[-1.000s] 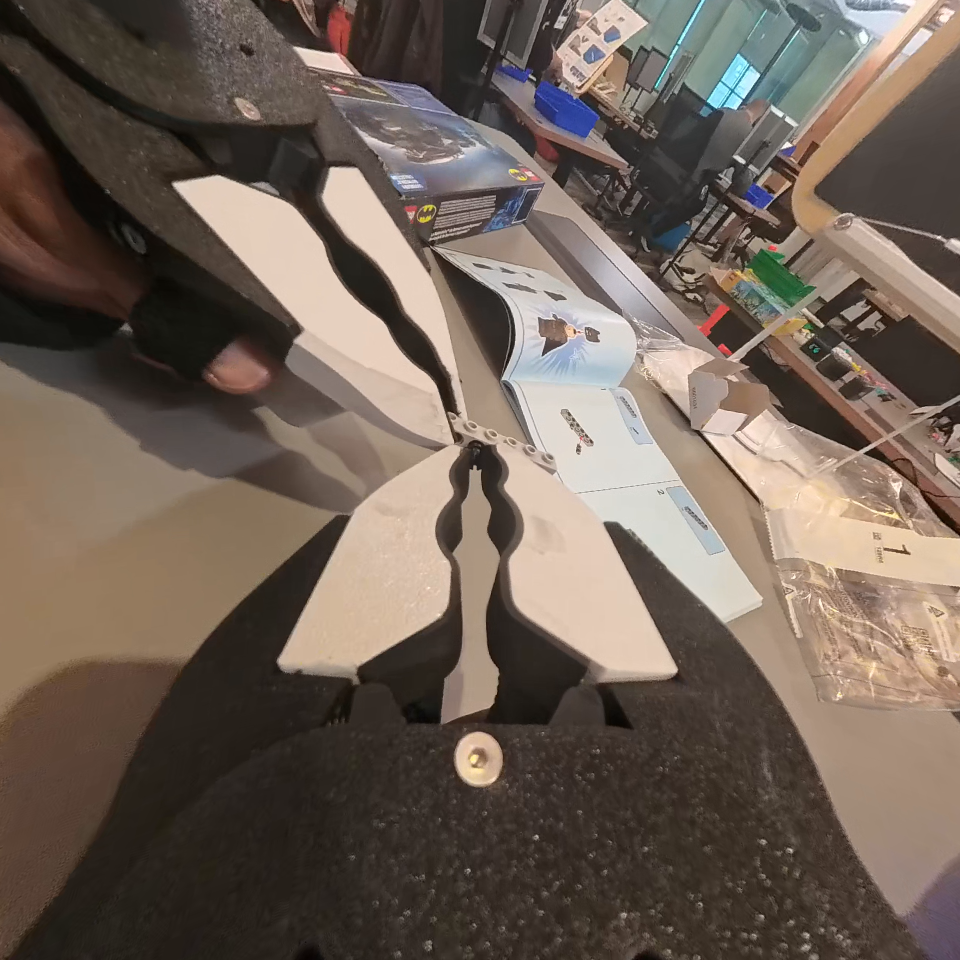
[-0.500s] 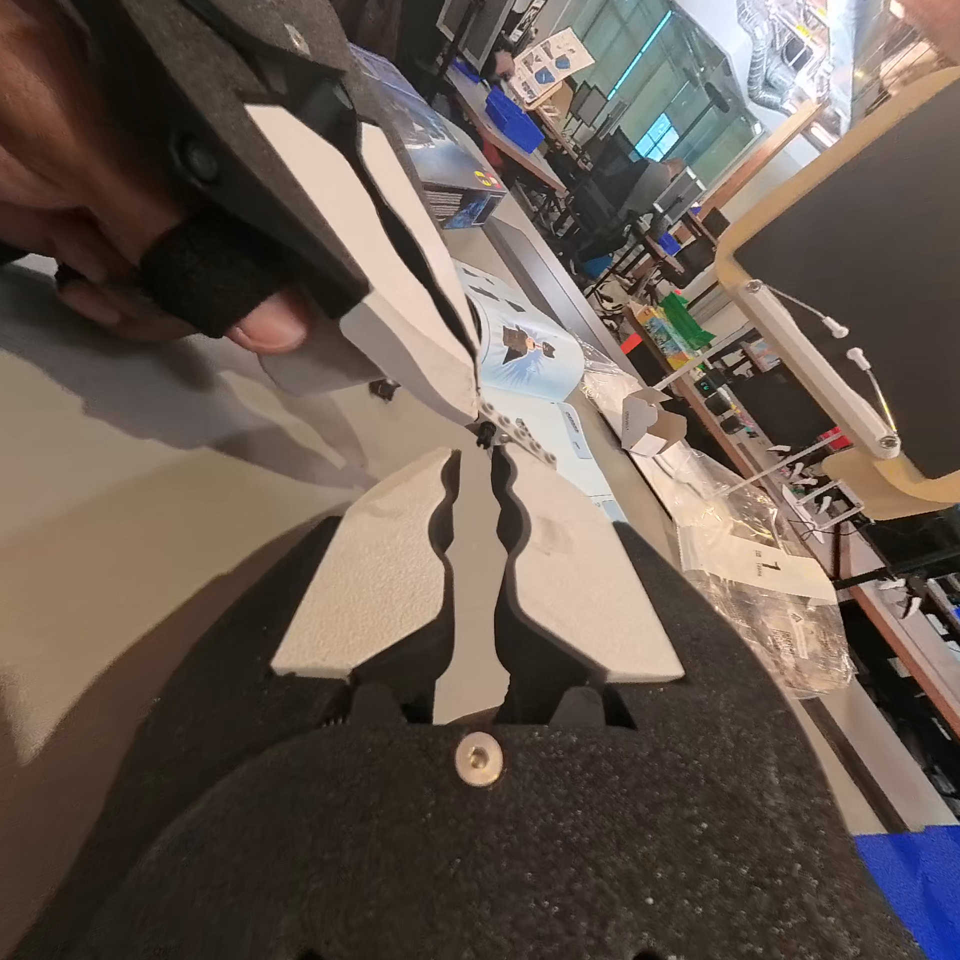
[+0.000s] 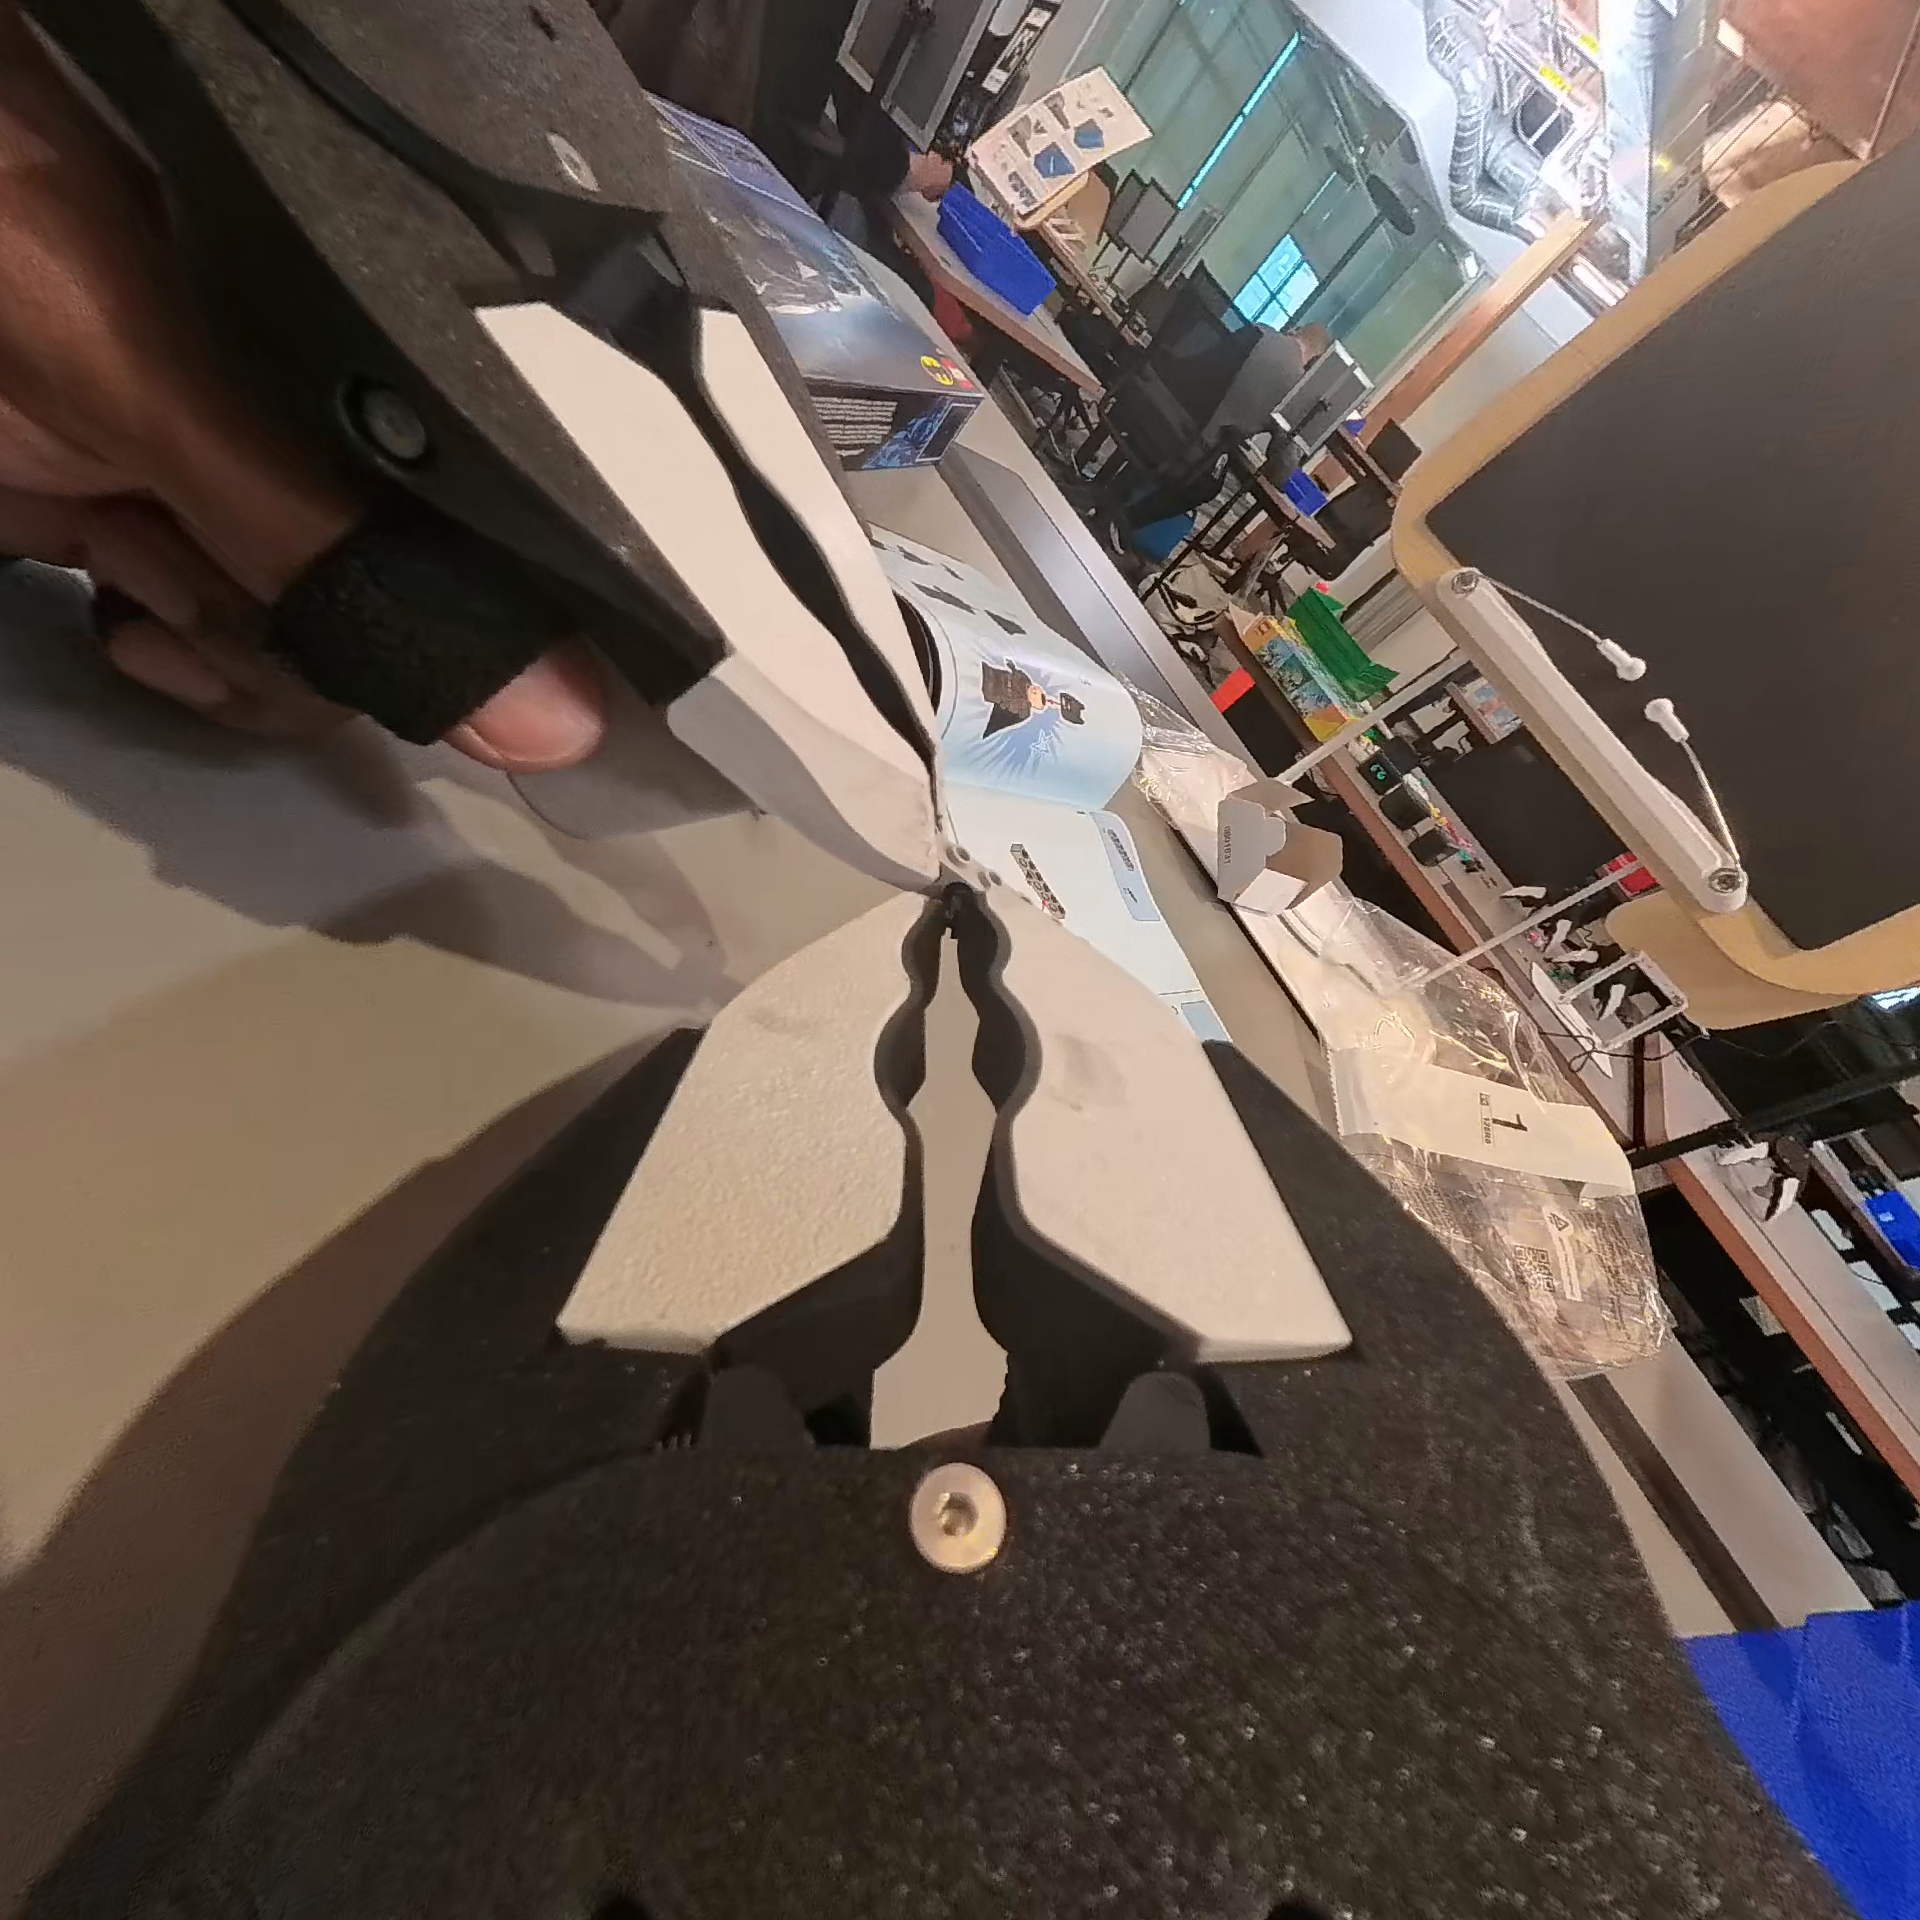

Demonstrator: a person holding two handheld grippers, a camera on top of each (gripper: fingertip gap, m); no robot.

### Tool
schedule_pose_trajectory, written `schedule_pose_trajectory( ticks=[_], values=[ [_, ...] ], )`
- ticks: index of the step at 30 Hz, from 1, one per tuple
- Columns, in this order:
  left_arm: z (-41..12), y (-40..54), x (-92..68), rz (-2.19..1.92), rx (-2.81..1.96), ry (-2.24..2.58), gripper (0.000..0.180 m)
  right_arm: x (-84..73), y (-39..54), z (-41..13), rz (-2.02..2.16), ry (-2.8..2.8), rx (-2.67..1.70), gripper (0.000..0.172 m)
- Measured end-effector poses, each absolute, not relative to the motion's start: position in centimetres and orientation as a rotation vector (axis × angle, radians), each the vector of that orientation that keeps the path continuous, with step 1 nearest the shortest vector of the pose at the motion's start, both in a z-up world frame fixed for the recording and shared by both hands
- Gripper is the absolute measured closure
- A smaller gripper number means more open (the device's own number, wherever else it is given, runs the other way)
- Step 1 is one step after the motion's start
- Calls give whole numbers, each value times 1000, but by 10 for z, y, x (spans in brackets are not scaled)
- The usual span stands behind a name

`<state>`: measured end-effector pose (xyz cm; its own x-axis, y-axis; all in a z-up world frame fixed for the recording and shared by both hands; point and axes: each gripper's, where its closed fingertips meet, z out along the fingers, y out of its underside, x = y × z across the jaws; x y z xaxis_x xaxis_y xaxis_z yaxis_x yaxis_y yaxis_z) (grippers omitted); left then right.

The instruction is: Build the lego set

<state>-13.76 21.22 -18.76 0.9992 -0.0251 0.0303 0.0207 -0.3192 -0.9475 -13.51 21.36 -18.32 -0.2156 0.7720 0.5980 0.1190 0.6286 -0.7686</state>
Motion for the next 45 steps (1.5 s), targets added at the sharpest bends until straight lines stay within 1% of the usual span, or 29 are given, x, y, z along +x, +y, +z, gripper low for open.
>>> schedule_pose_trajectory(
  ticks=[14,20,23,28,31,45],
  values=[
    [-184,213,-135,-73,-1871,-2,173,-134,211,-180,747,-1693,-723,171],
    [-177,211,-142,-24,-1830,-29,173,-134,211,-179,733,-1675,-726,161],
    [-175,210,-143,-19,-1825,-30,173,-134,212,-178,742,-1667,-733,160],
    [-178,212,-138,-15,-1832,-5,173,-135,213,-177,735,-1661,-731,161],
    [-178,212,-137,-7,-1832,3,173,-135,215,-177,735,-1657,-743,167],
    [-173,210,-131,-47,-1792,69,172,-131,213,-175,818,-1679,-756,168]
  ],
)
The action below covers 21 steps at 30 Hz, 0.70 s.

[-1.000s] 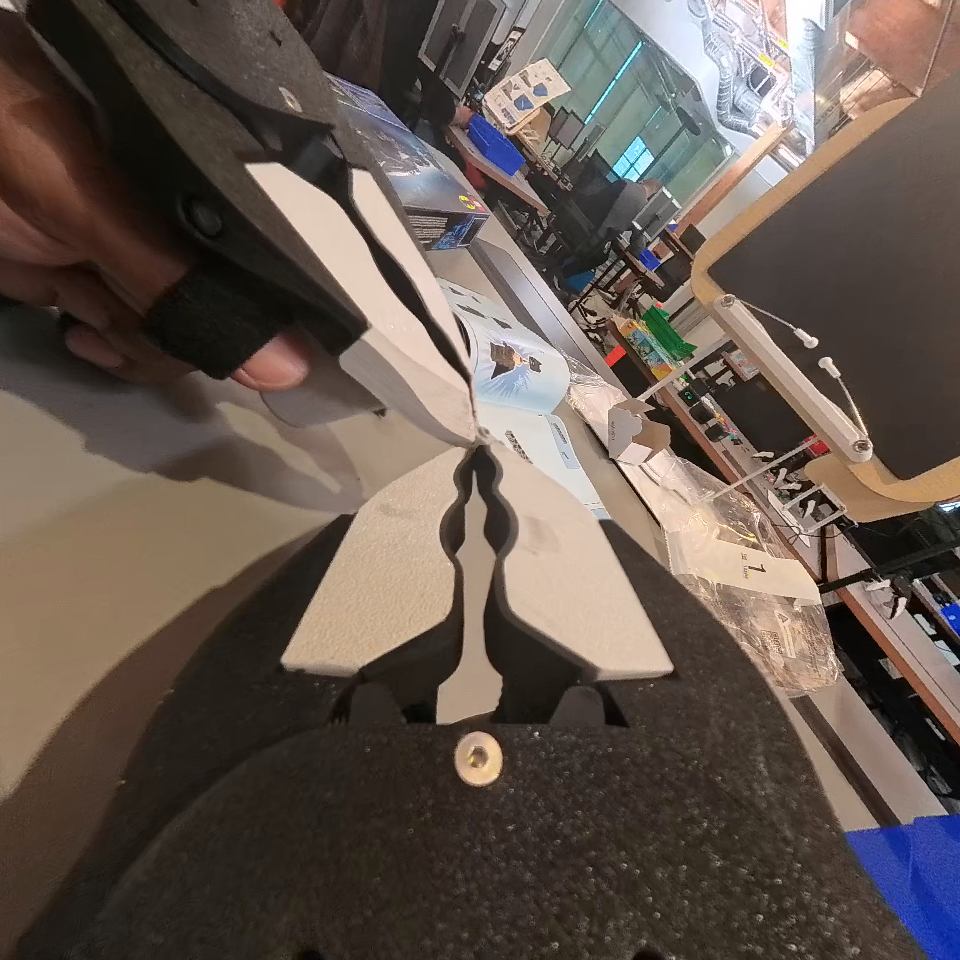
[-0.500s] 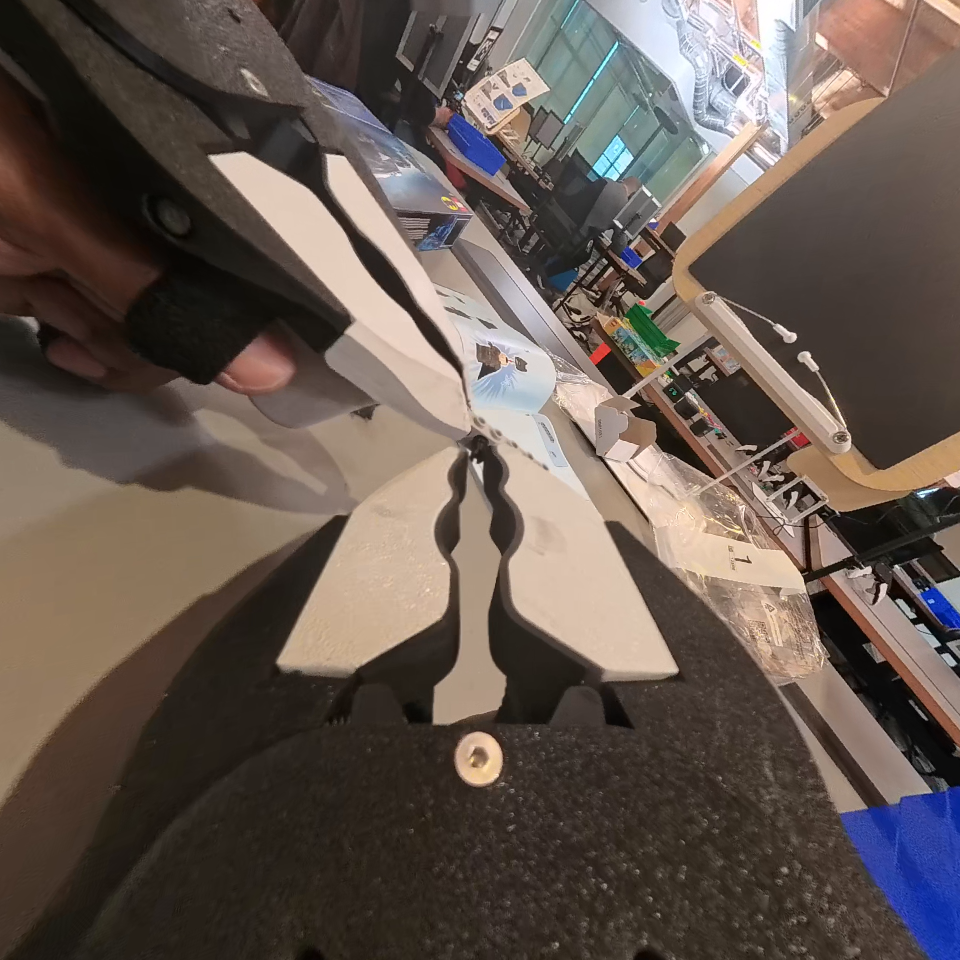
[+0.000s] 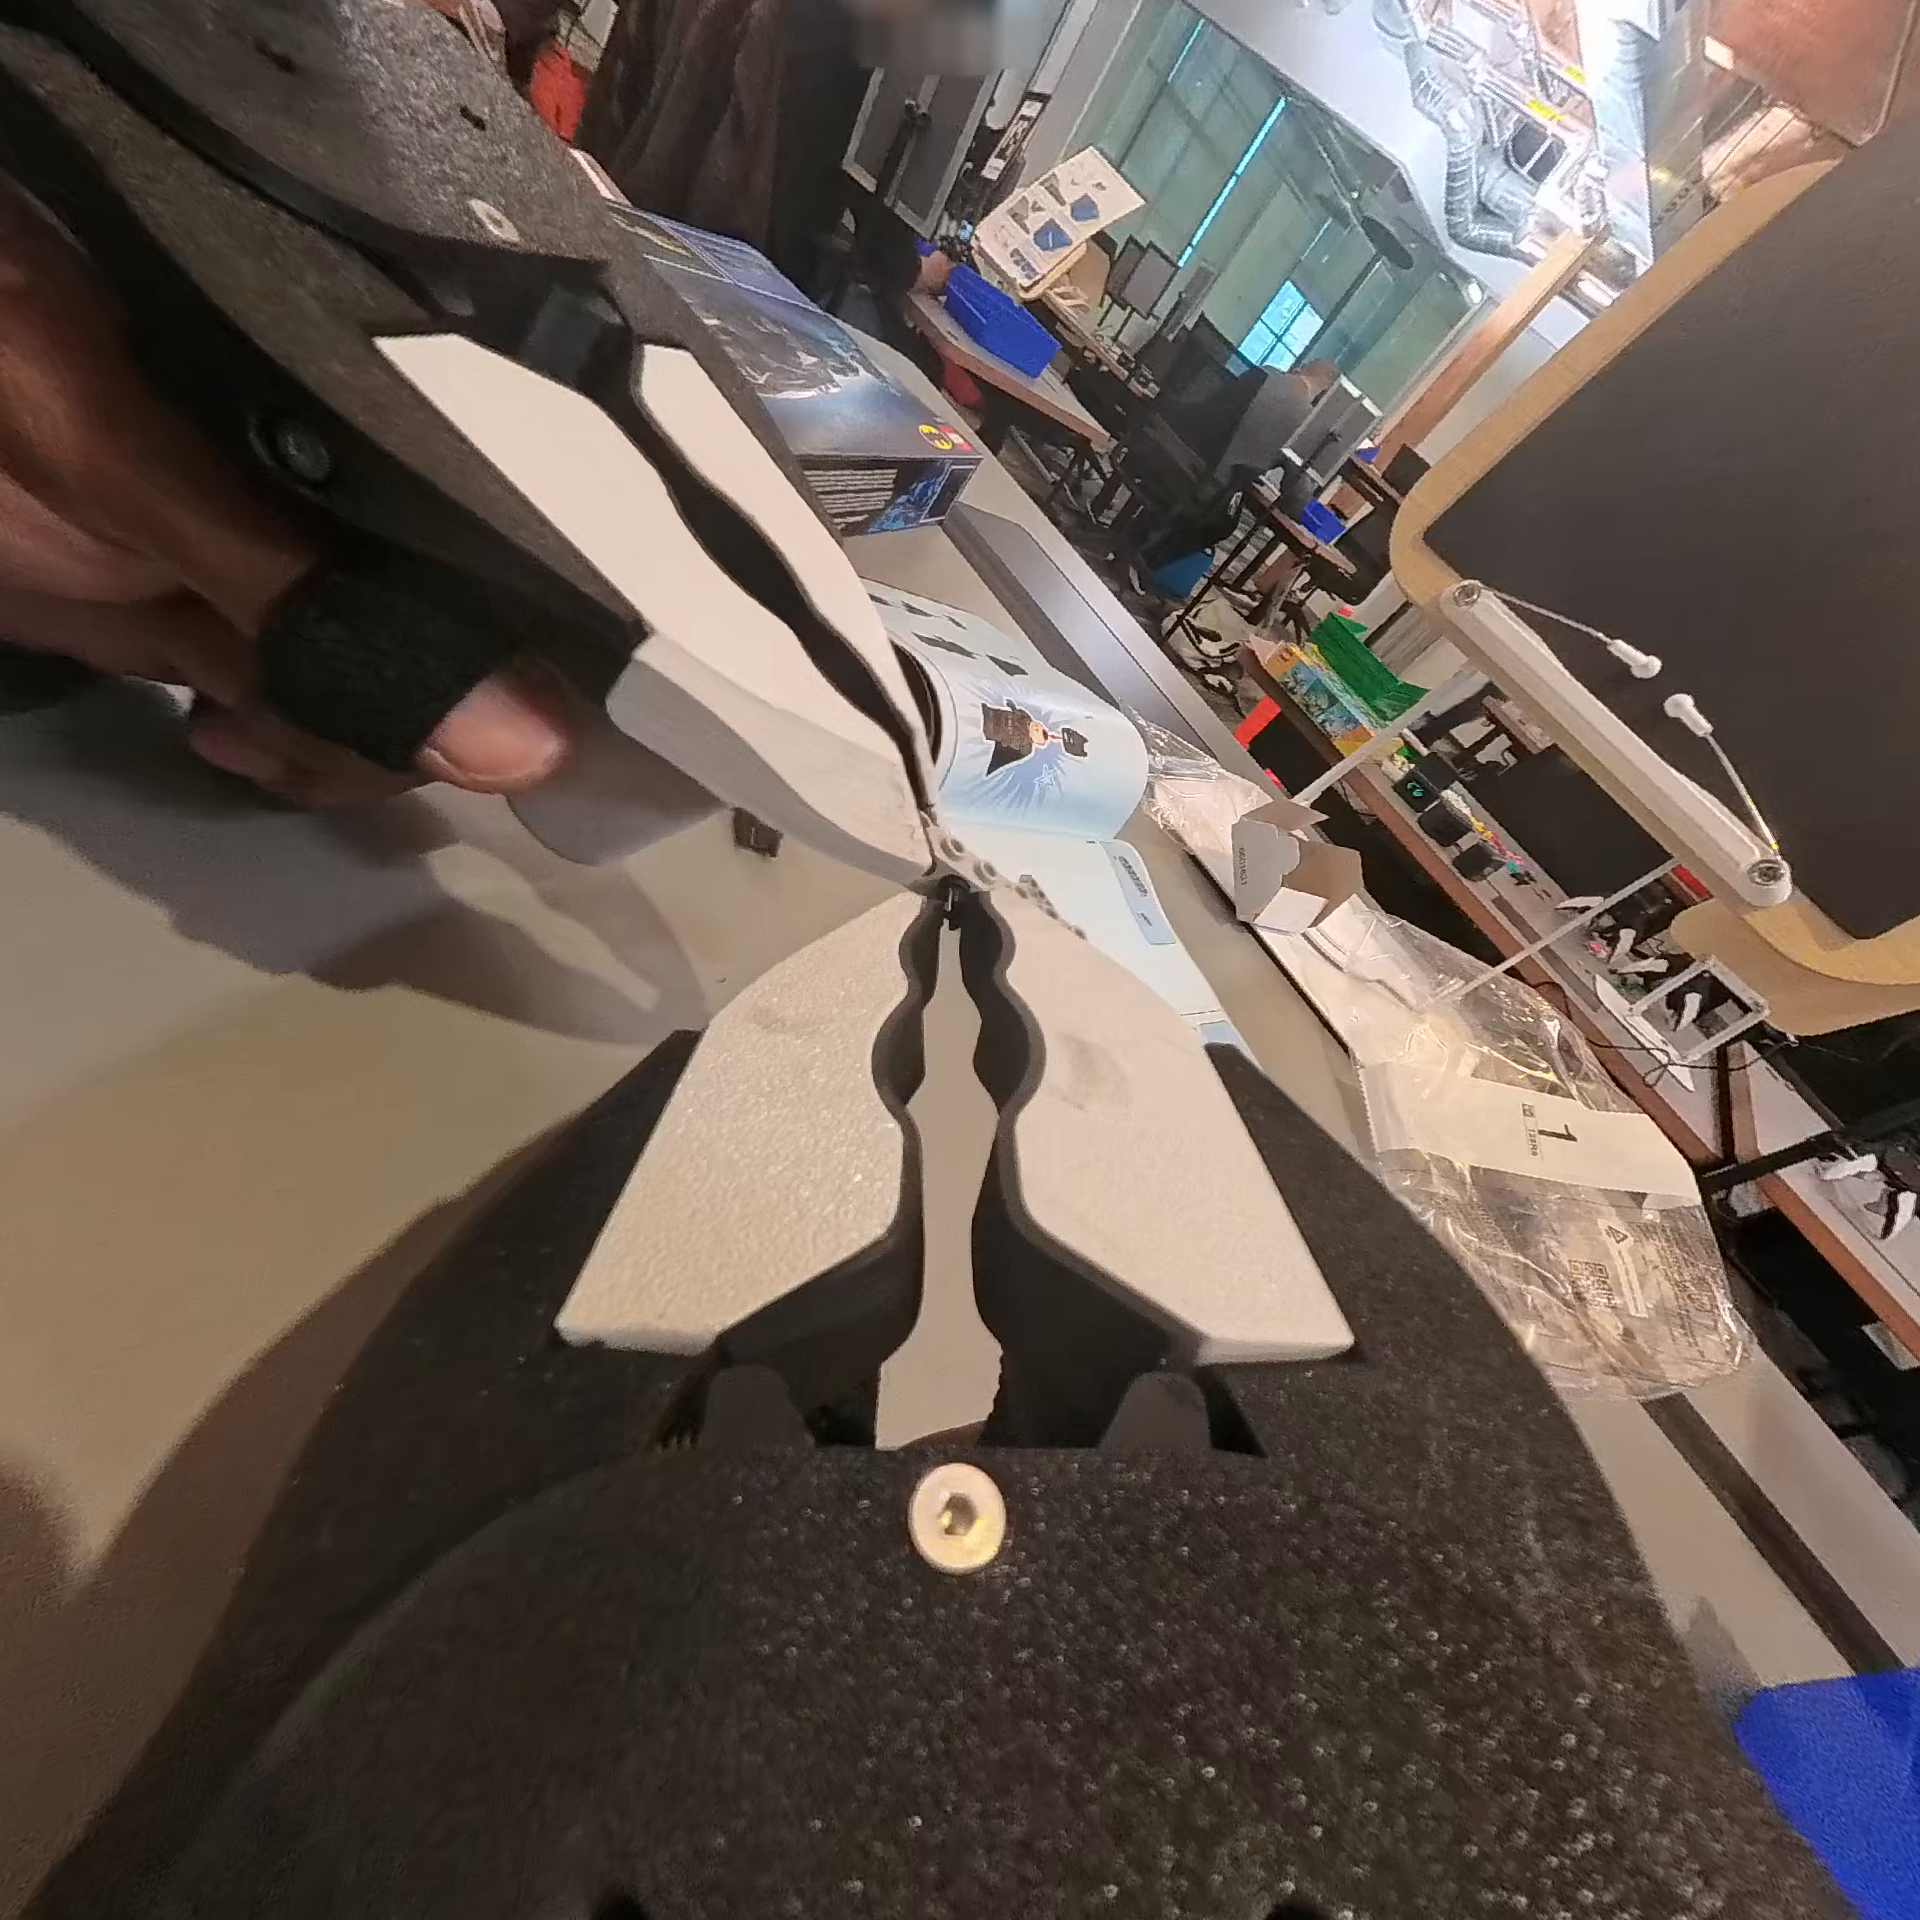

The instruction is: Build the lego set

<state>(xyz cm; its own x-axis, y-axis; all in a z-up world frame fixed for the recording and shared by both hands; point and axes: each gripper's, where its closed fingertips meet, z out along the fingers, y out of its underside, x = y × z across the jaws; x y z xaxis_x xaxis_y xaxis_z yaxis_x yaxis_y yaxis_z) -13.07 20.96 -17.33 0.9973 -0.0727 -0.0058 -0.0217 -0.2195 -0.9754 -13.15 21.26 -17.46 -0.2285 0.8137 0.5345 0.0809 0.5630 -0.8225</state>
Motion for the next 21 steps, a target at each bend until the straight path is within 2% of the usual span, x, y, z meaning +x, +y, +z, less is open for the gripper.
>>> schedule_pose_trajectory(
  ticks=[21],
  values=[
    [-175,210,-127,-91,-1813,87,172,-131,213,-173,857,-1682,-758,167]
  ],
)
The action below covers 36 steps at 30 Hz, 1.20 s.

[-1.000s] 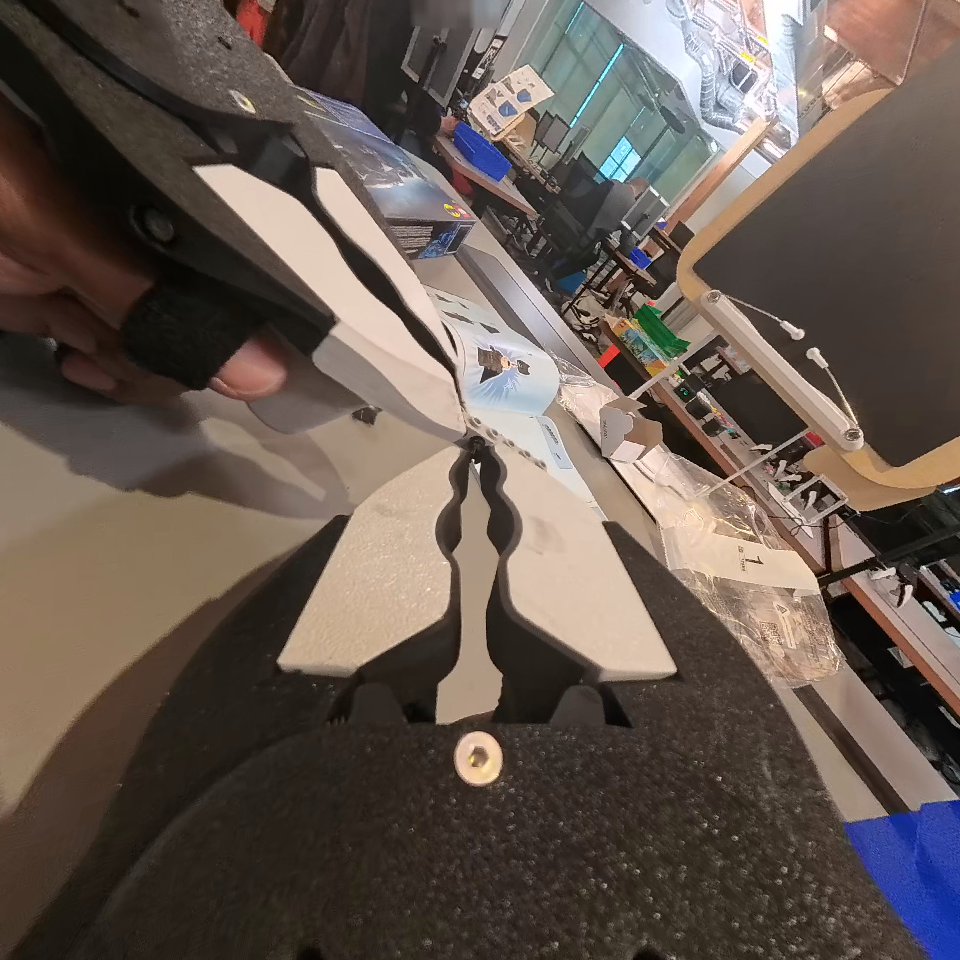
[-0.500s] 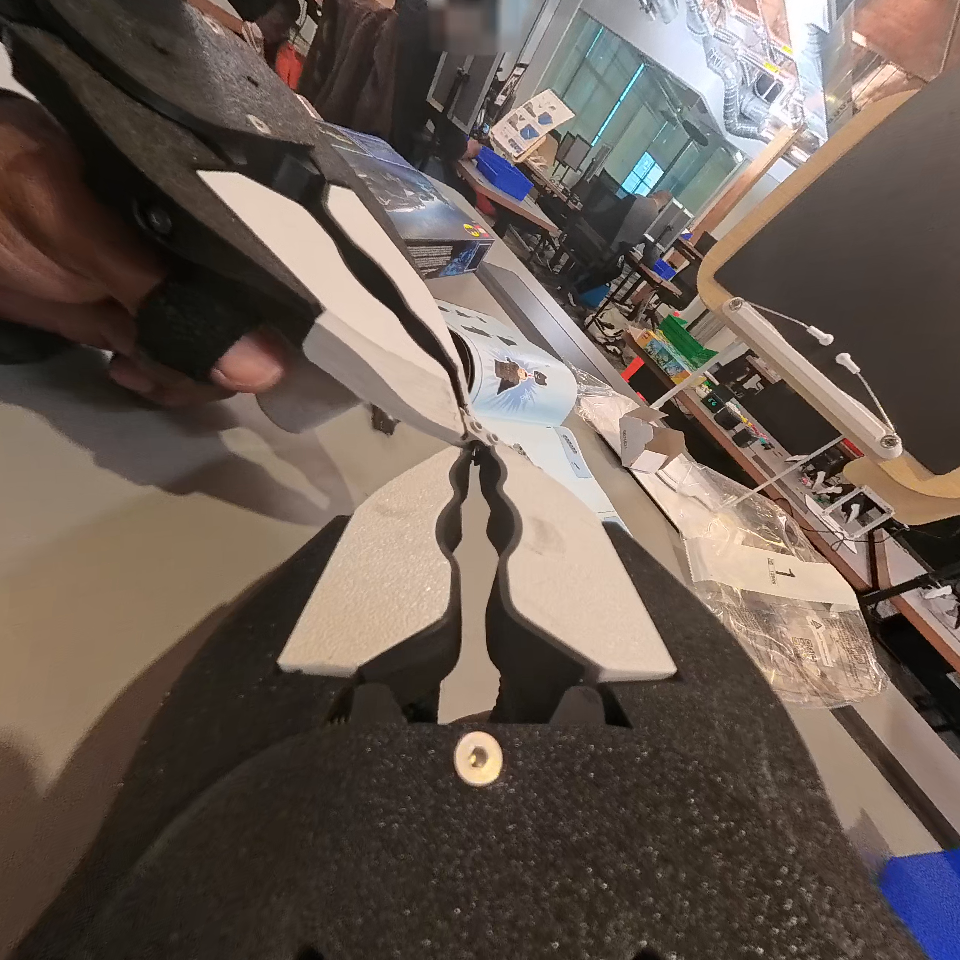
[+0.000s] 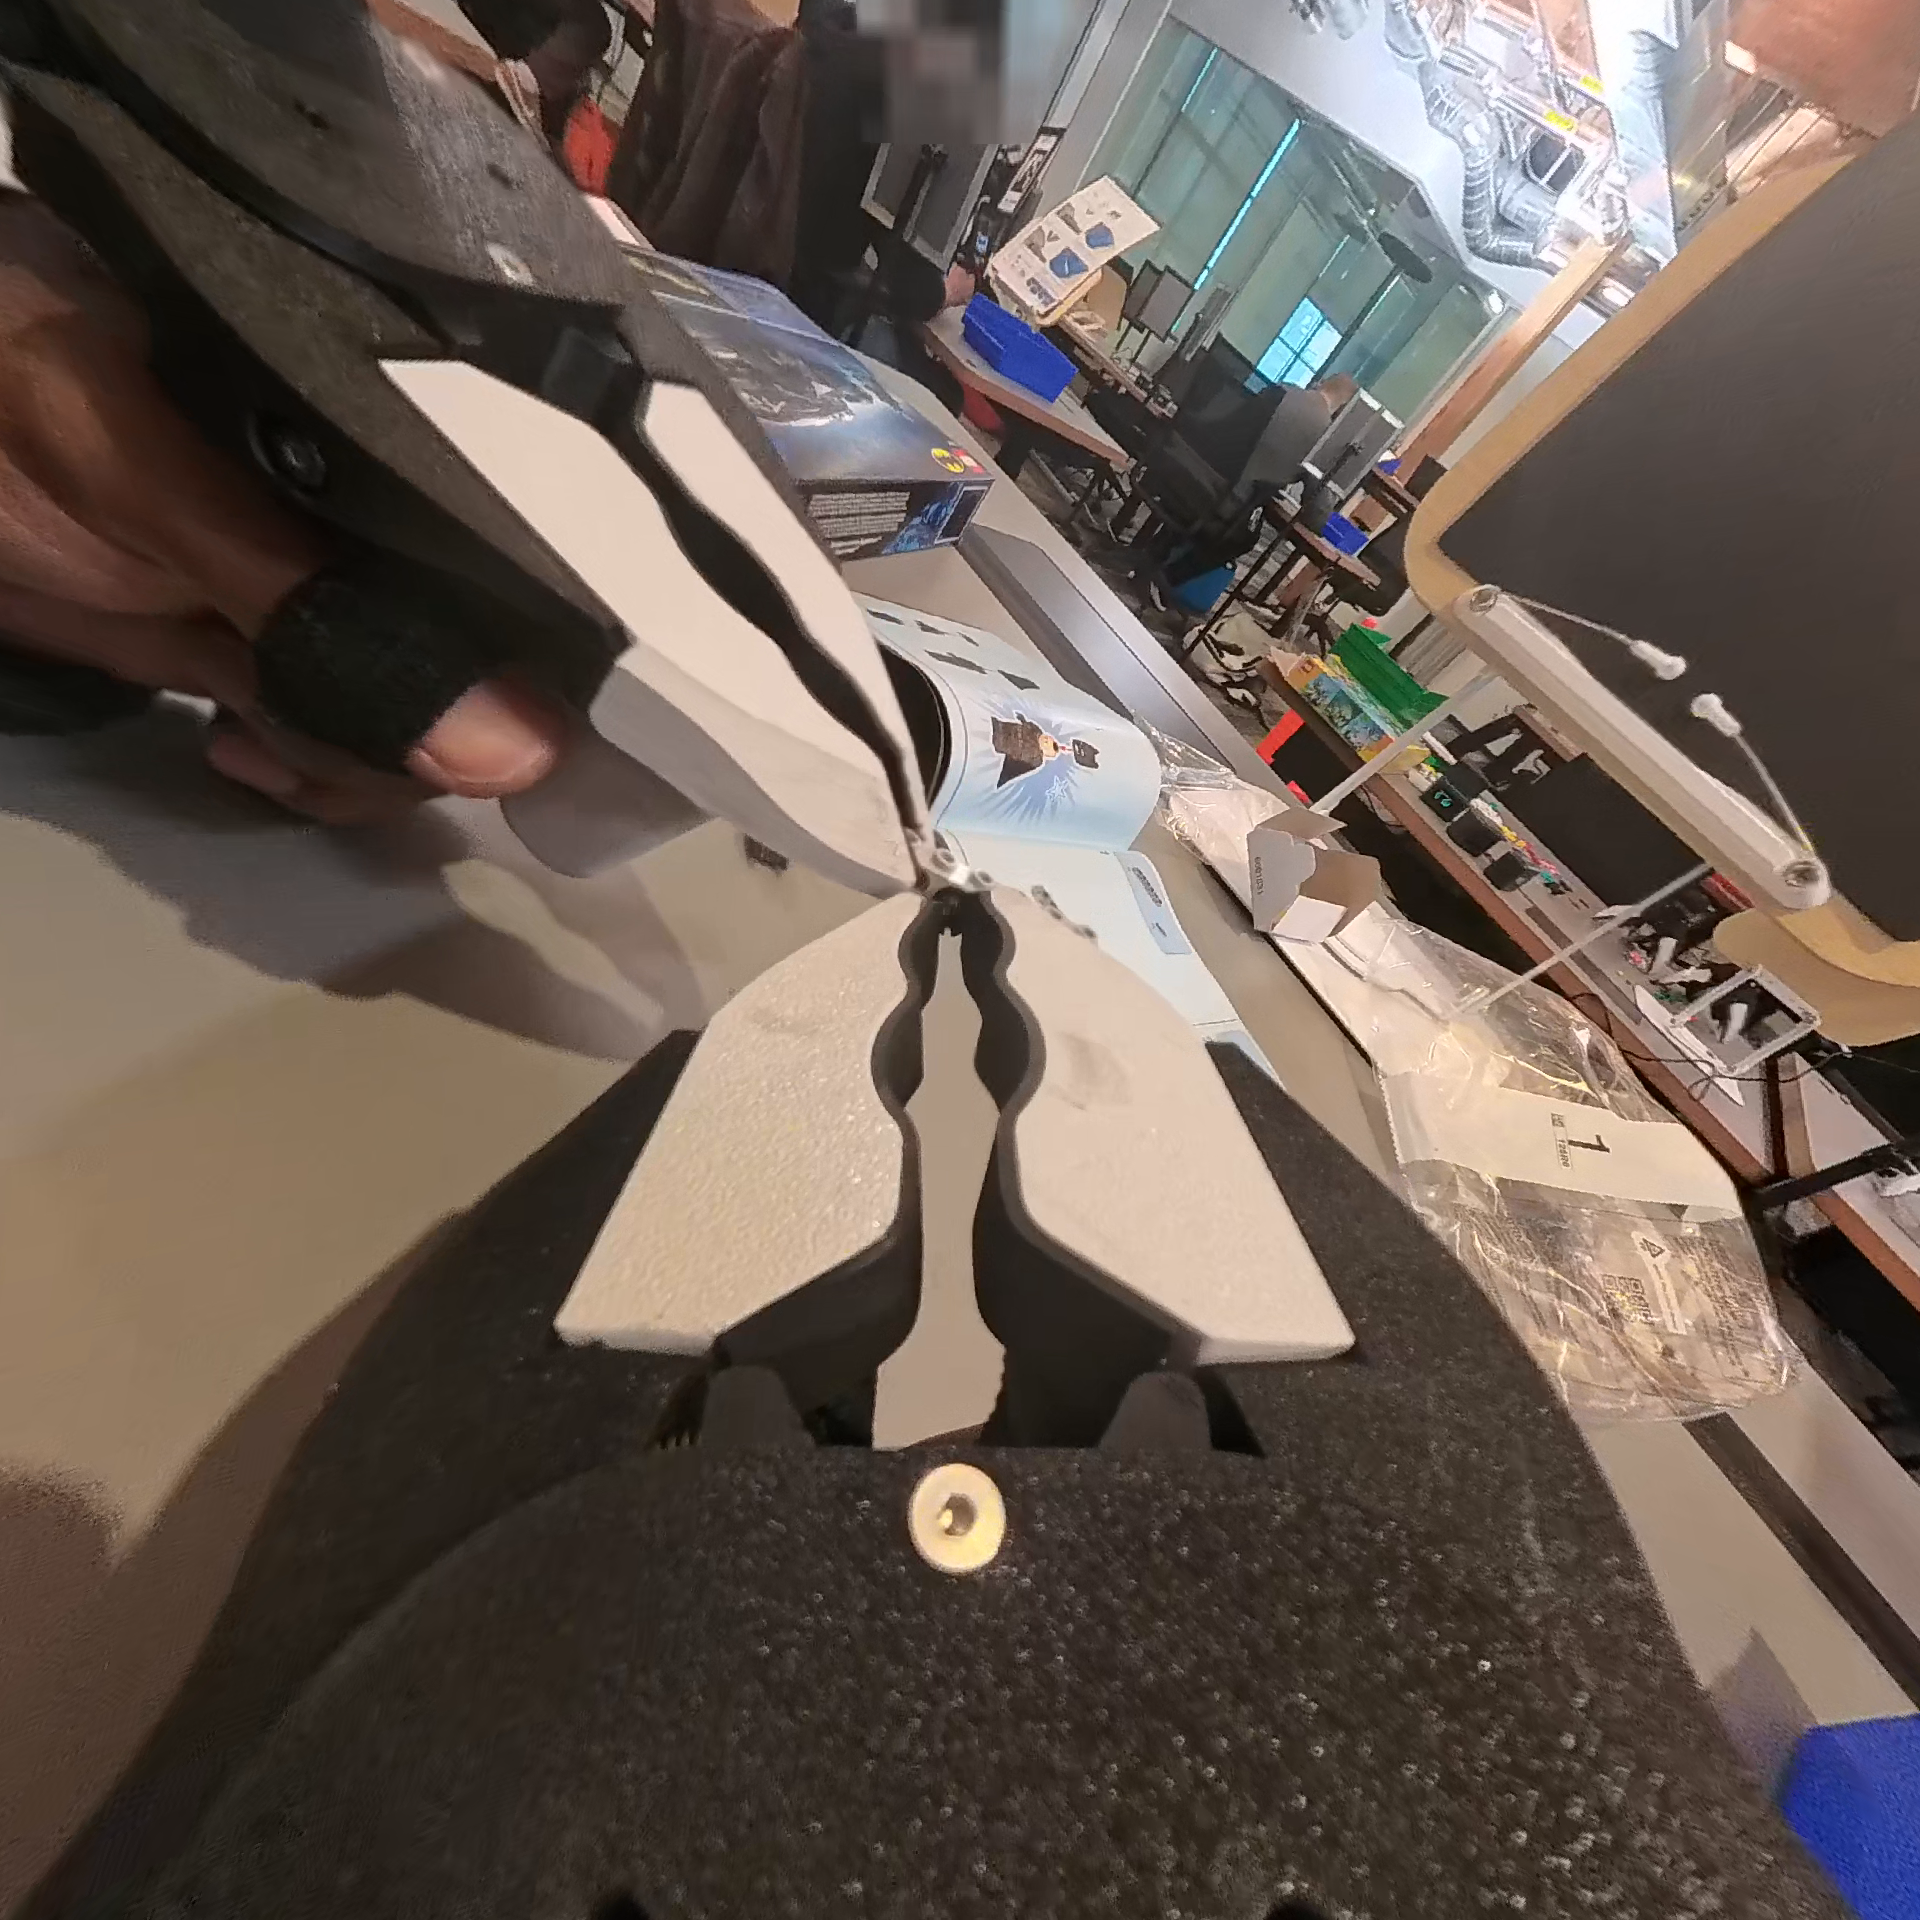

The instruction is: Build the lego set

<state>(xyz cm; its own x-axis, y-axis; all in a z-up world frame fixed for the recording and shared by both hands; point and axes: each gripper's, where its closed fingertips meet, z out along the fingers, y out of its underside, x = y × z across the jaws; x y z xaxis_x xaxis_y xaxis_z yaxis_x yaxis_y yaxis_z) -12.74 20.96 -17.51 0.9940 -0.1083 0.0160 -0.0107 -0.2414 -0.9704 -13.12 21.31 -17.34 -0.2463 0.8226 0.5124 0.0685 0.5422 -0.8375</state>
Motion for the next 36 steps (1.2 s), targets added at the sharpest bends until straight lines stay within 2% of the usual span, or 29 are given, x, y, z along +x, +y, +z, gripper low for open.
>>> schedule_pose_trajectory(
  ticks=[4,11,19,32,36],
  values=[
    [-184,211,-134,4,-1889,56,172,-133,213,-180,822,-1709,-751,165],
    [-229,201,-152,21,-2176,-65,172,-133,224,-204,773,-1837,-931,153],
    [-252,194,-150,40,-2332,-24,172,-135,233,-222,706,-1907,-983,153],
    [-248,193,-136,-129,-2311,-12,167,-136,237,-227,673,-1924,-1011,153],
    [-219,199,-146,-49,-2152,1,167,-136,239,-226,690,-1916,-1030,153]
  ],
)
